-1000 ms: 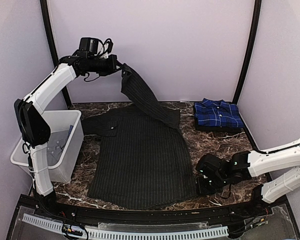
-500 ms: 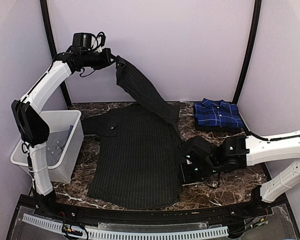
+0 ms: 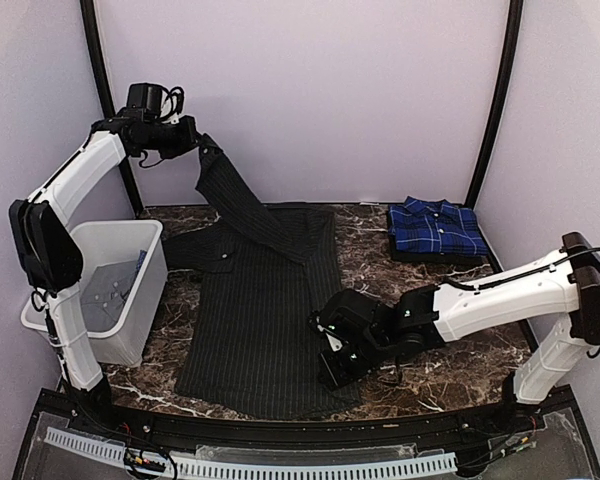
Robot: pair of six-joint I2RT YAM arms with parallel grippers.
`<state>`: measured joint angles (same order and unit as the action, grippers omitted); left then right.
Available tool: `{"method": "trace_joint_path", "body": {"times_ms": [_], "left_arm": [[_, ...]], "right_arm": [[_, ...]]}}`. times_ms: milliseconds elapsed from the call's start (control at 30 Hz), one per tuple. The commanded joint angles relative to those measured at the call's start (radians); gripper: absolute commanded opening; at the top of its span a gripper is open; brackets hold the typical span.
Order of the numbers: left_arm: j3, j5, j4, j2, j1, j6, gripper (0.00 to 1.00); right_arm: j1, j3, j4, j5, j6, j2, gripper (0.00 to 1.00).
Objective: Fold and stack the long sleeve shirts
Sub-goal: Fold the flattened shirt at the center of the board.
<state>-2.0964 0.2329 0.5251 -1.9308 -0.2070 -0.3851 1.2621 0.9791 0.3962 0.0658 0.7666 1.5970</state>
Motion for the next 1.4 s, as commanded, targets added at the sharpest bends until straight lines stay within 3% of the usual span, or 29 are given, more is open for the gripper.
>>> {"method": "trace_joint_path", "body": {"times_ms": [0,700,1367], "left_arm": [[0.039,-0.024,-0.037,0.09,0.007,0.007,0.0],[-0.073,0.007,-0.063,0.09,0.01,0.013,0.0],[-0.052,0.005,-0.049,0.095,0.011,0.024,0.0]], "right_arm": [[-0.022,-0.008,-0.082,0.065,-0.004,0.022,0.0],[-0.063,0.053,-0.13,0.132,-0.02,0.091,0.0],[-0.064,0.073,-0.205,0.185,-0.034,0.173,0.0]]}}
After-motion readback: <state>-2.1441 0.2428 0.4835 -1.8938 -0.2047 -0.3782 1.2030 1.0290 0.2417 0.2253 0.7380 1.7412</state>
